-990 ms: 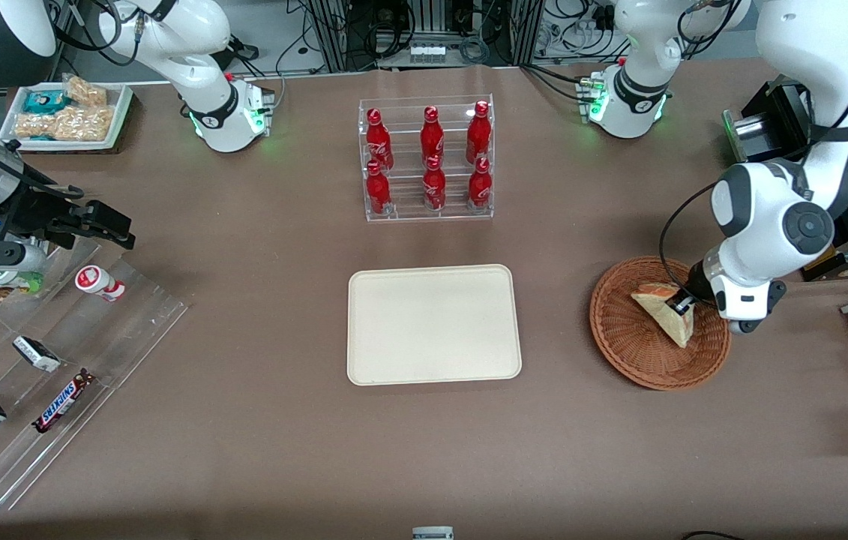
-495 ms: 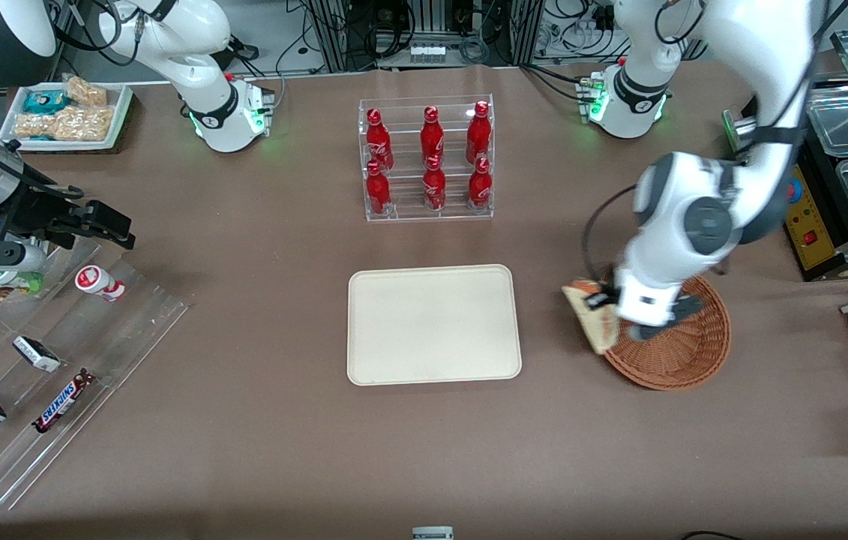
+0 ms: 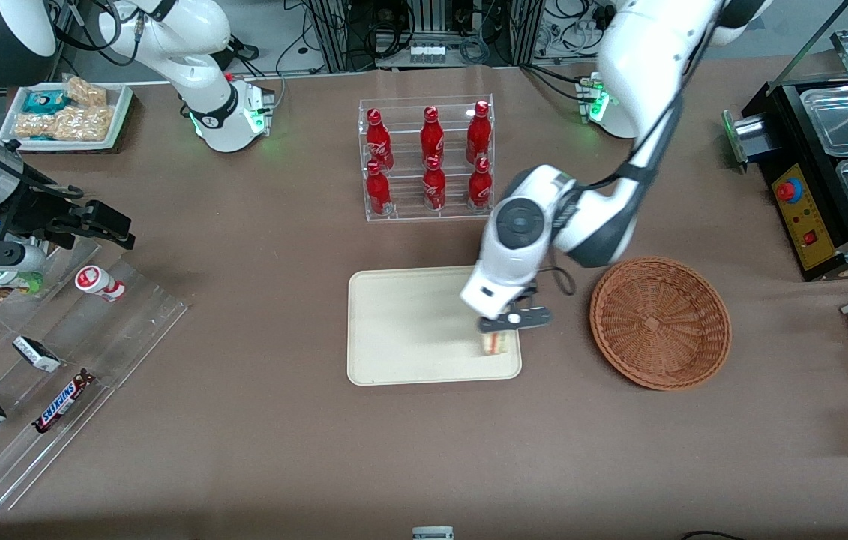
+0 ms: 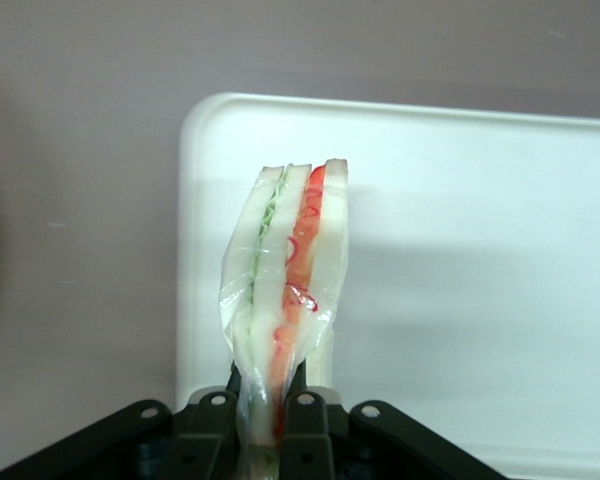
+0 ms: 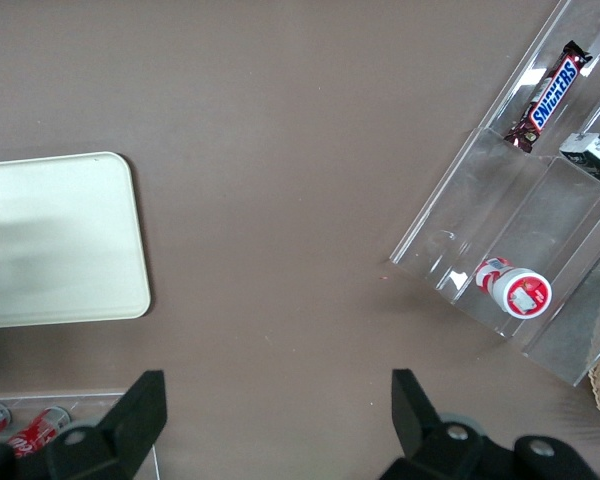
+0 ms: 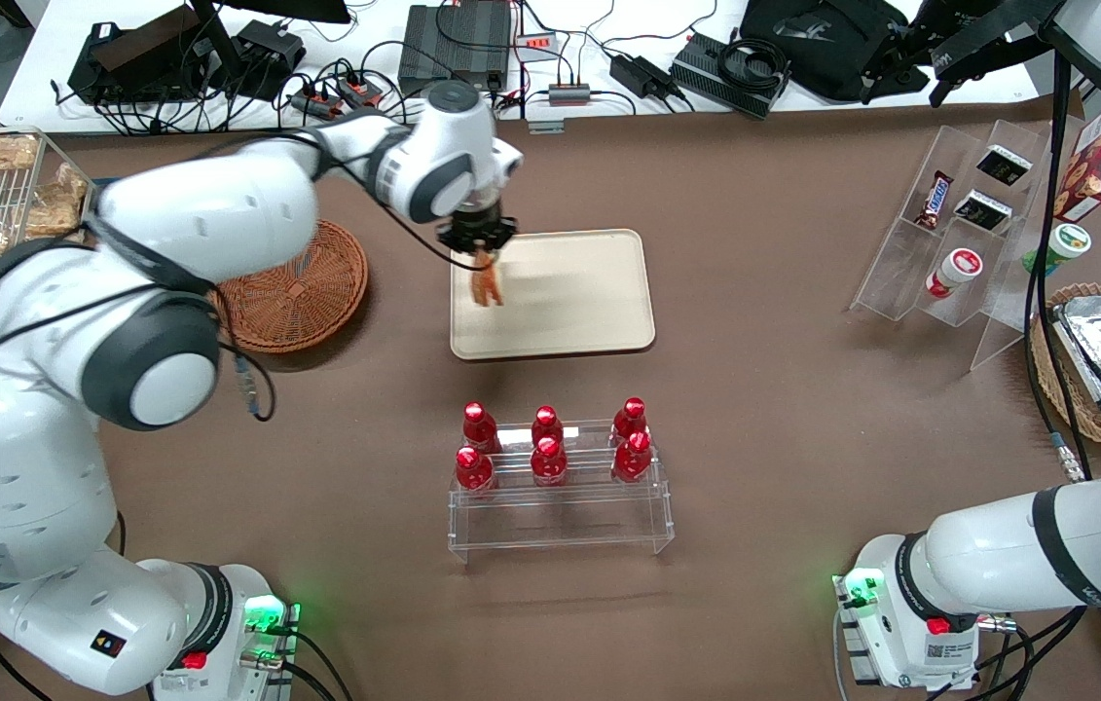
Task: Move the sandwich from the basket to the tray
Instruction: 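Lift the sandwich and carry it toward the cream tray, then lower the sandwich onto the tray and open the left gripper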
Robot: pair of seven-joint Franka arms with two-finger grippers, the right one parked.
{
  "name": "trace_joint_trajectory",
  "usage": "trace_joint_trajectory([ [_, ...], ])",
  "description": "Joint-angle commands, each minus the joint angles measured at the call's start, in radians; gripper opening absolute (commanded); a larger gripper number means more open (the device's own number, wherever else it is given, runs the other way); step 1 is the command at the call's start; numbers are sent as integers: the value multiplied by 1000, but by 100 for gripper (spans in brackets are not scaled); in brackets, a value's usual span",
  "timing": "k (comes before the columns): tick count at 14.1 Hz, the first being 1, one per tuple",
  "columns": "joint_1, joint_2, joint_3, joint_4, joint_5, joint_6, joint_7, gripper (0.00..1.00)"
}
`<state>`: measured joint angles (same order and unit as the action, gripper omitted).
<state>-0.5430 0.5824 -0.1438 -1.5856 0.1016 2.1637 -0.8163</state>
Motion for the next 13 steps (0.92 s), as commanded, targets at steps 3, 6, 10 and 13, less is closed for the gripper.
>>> trace_joint_trajectory([
  [3,-129,152,20,185,87,-19,-127,6],
  [6,-152,189,20,205,112,-4,-182,7],
  [10,-160,203,20,196,112,44,-190,55],
  [13,-154,160,20,196,106,33,-190,100],
])
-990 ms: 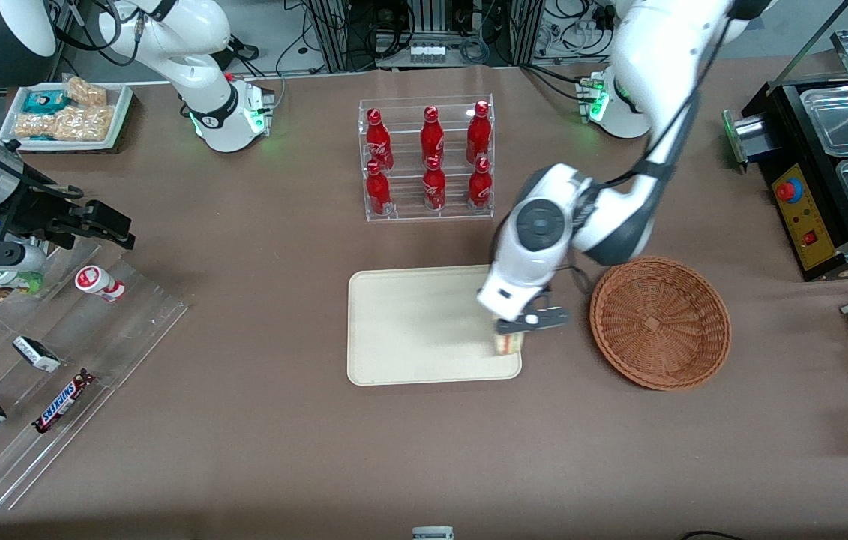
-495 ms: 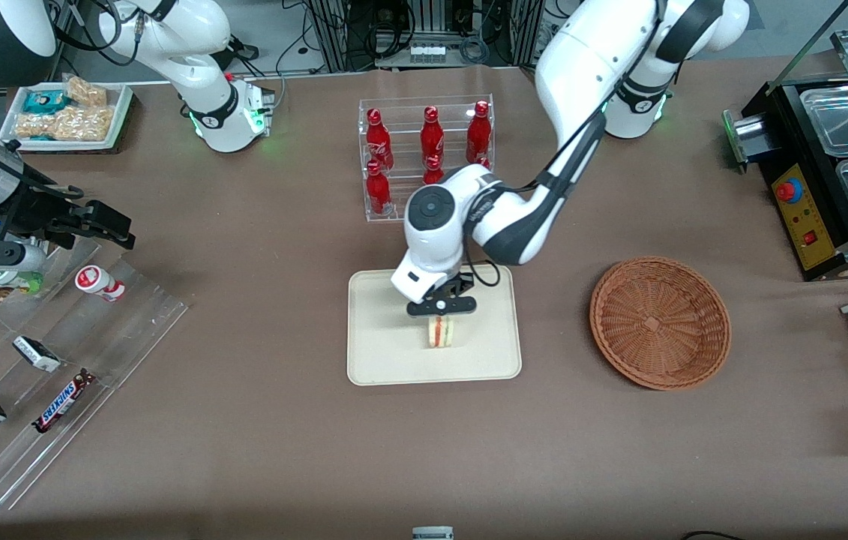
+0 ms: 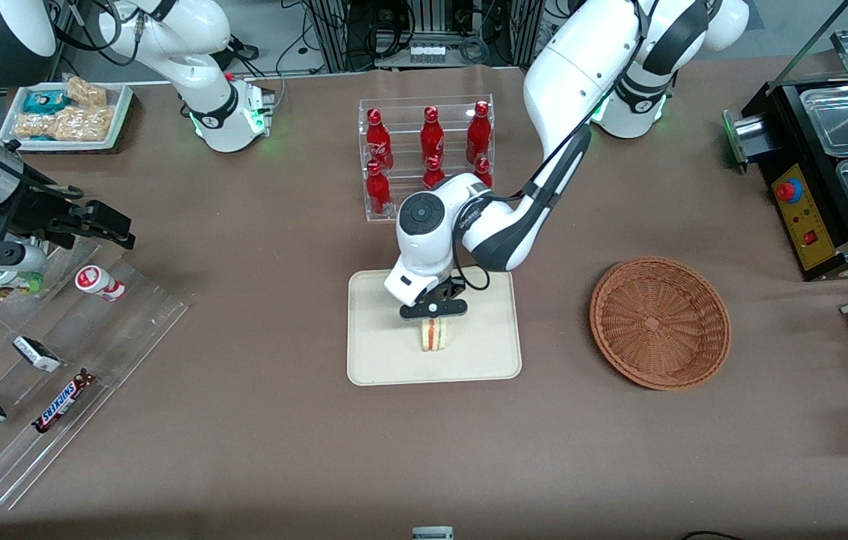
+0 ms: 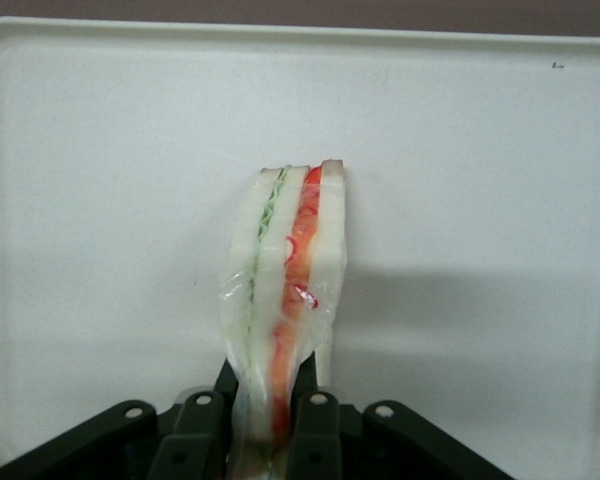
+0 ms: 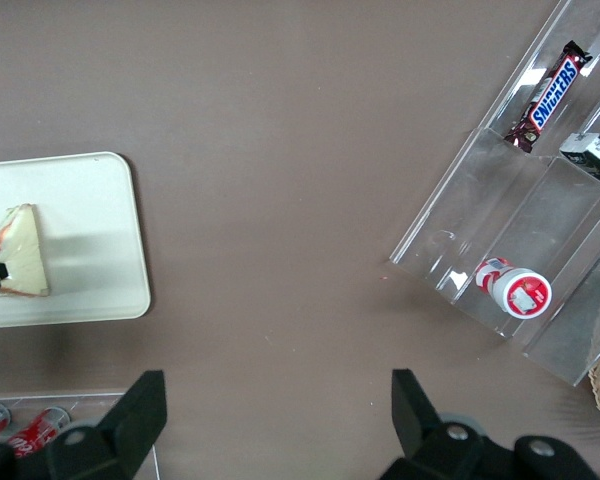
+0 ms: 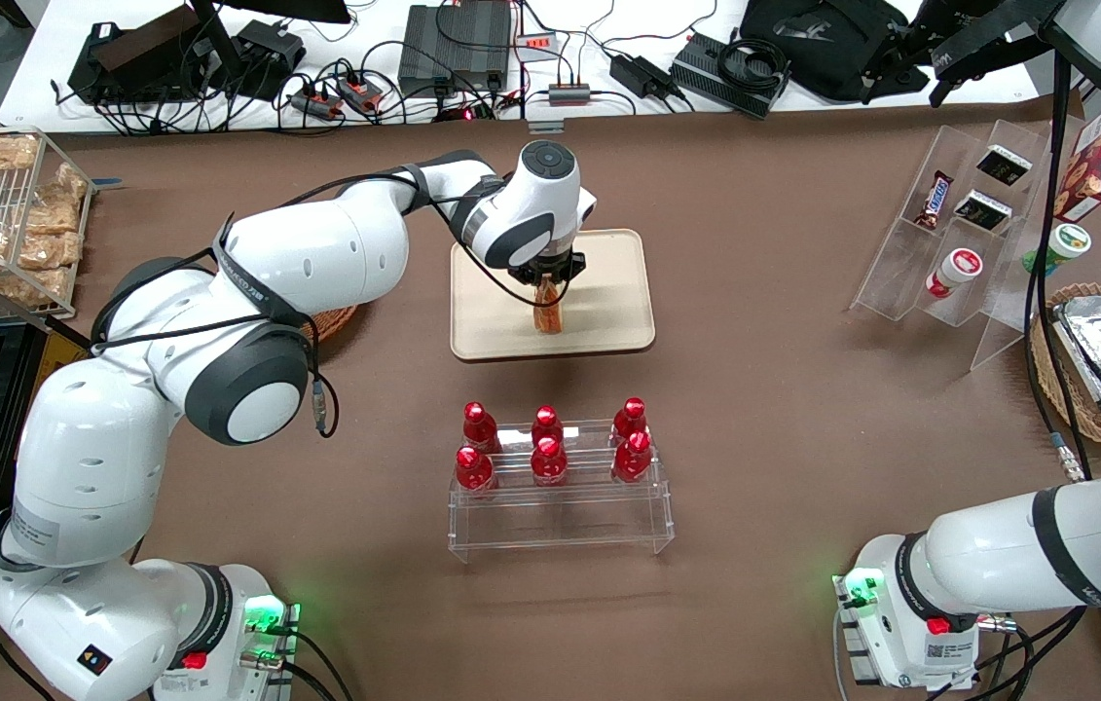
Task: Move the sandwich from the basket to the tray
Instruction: 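Lower the sandwich onto the tray and open the left gripper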
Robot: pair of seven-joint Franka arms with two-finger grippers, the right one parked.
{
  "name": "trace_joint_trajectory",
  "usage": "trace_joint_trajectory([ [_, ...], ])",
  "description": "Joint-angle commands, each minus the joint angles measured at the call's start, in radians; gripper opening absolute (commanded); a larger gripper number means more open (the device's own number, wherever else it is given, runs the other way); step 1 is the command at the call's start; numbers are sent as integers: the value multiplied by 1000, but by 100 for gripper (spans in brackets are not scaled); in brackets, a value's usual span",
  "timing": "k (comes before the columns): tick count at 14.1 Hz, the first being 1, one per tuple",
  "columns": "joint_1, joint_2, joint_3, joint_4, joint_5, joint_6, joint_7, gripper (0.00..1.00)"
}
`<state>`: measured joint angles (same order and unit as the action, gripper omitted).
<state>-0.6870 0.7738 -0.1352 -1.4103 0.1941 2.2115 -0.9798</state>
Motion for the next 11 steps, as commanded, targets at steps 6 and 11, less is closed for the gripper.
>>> trace_joint_trajectory([
  [6,67,-286,11,21,-88,-248,-22,100],
  [11,207,-408,20,-65,-96,-374,24,100],
])
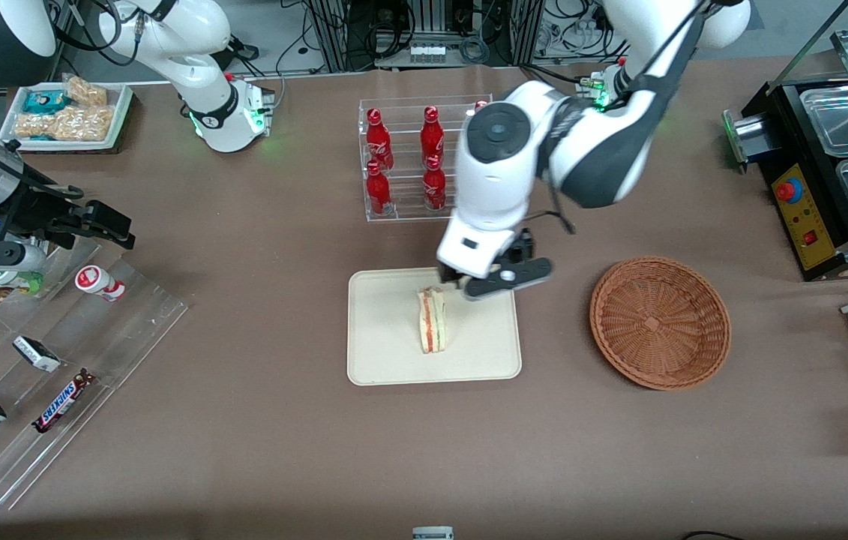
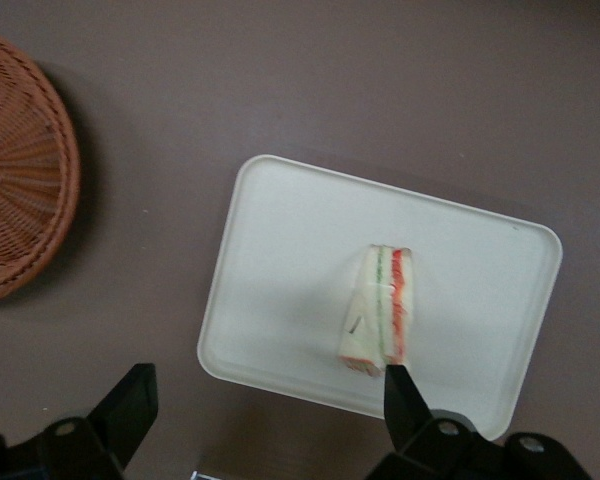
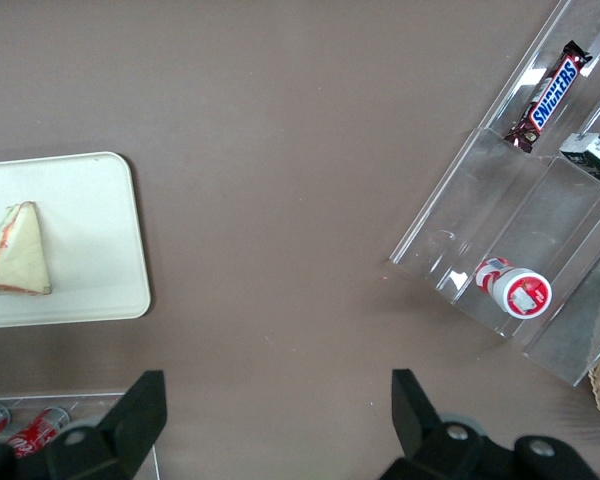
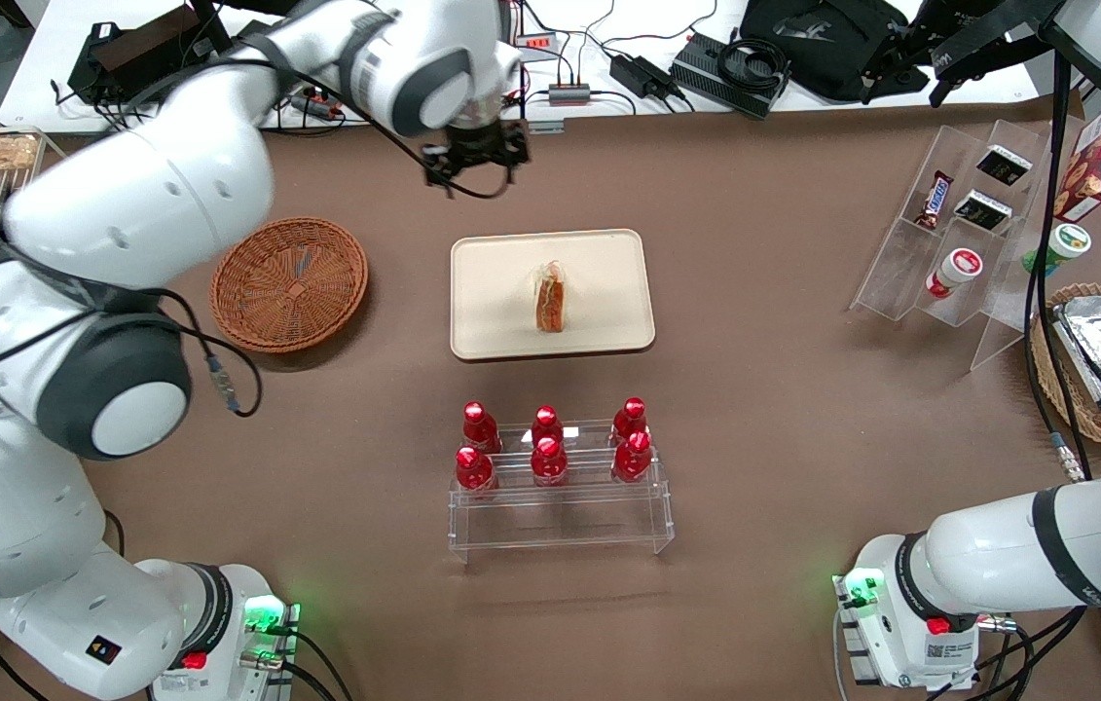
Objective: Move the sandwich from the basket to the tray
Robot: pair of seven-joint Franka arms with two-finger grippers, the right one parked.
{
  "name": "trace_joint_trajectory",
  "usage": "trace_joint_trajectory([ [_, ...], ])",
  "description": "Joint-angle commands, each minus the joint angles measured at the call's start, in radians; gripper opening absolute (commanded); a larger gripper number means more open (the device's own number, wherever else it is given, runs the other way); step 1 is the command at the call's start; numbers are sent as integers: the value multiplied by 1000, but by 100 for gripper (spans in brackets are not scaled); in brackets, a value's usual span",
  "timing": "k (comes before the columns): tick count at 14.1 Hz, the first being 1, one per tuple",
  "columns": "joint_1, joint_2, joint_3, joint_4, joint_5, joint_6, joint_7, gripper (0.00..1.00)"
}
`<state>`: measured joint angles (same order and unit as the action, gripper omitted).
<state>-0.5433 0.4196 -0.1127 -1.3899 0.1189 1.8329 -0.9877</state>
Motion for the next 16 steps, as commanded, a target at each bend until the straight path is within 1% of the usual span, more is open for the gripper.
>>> trace_joint_trajectory([
  [1,100,-79,-2,-112,-24,3,82,100],
  [5,244,-211,-2,-244,-25,-35,279,100],
  [7,322,-263,-2,-282,-30,-67,384,100],
  [9,385,-292,-4,-285,-33,-119,490,100],
  [11,440,-329,-2,-287,-74,-154,585,100],
  [14,508,-381,8,-287,-117,-196,763,100],
  [16,500,-419,80,-276,-143,-230,871,100],
])
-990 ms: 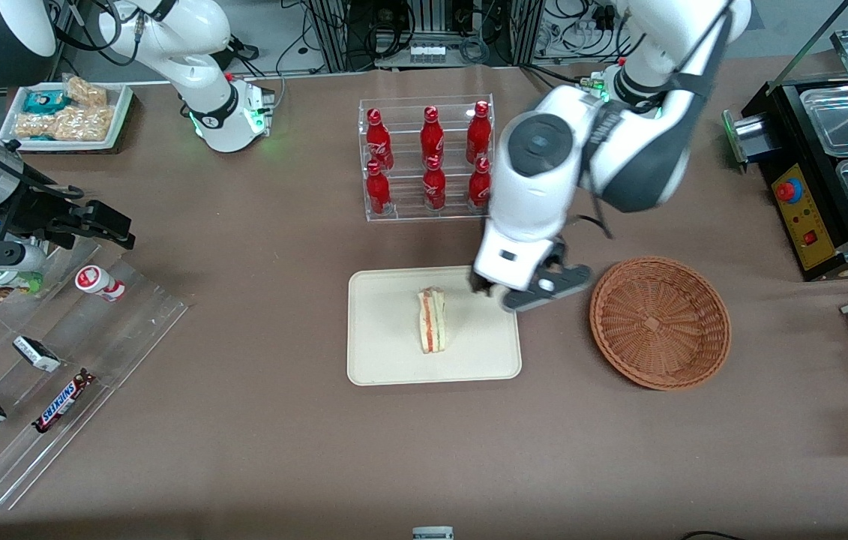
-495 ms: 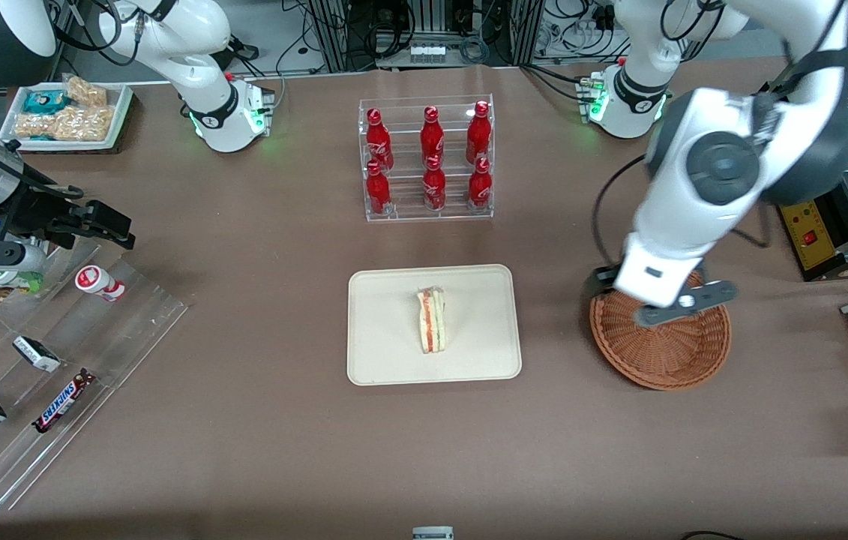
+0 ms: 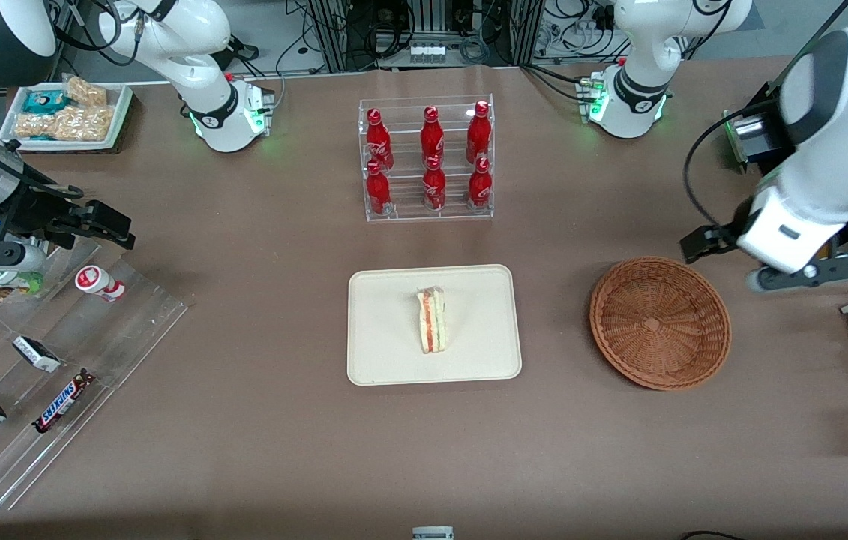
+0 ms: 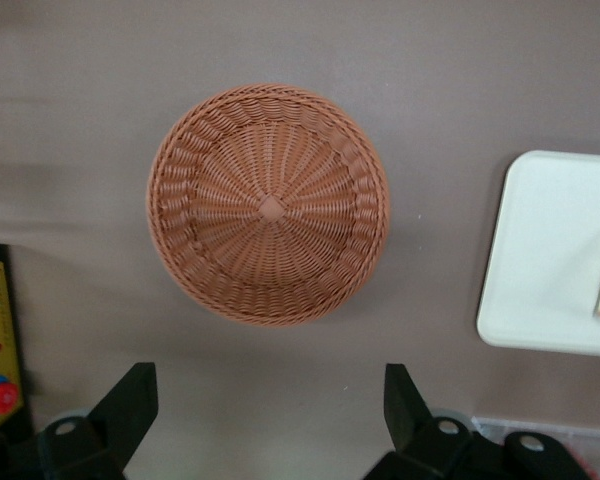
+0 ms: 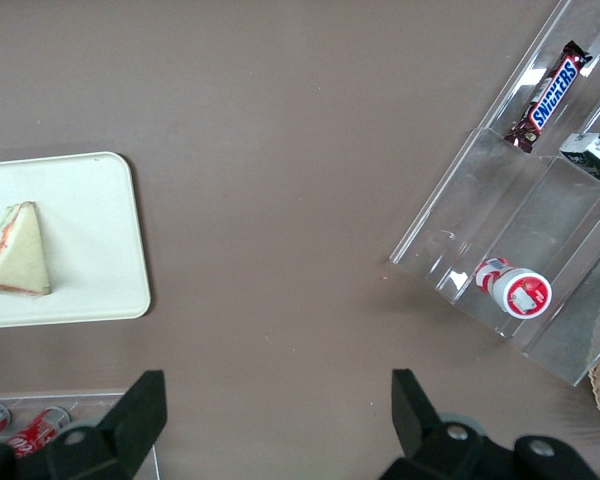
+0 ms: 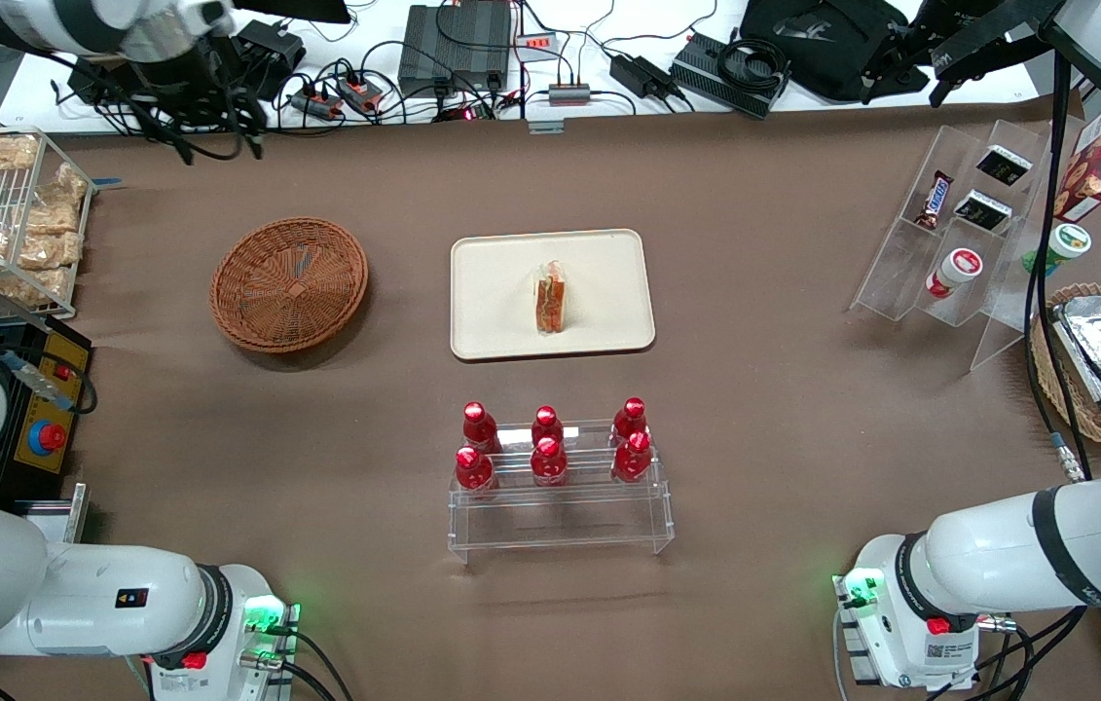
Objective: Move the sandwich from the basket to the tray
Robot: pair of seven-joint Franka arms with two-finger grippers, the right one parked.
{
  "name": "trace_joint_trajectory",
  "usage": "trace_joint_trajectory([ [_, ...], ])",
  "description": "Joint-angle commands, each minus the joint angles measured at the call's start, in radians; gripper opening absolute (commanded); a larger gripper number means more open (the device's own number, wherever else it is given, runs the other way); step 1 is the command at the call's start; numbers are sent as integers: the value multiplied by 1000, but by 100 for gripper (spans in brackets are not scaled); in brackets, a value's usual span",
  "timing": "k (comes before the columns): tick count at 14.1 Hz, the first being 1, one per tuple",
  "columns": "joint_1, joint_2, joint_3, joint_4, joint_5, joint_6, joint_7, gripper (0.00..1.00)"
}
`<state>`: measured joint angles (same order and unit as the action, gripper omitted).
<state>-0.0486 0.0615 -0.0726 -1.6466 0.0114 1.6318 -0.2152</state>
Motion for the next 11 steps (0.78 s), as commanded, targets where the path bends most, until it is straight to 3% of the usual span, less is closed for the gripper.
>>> trace_joint_trajectory([
  [1,4,-83,56,-15,-40,-41,161,100],
  [5,-48,-98,129,31,-41,-87,269,100],
  [11,-46,-95,125,19,-41,-89,273,100],
])
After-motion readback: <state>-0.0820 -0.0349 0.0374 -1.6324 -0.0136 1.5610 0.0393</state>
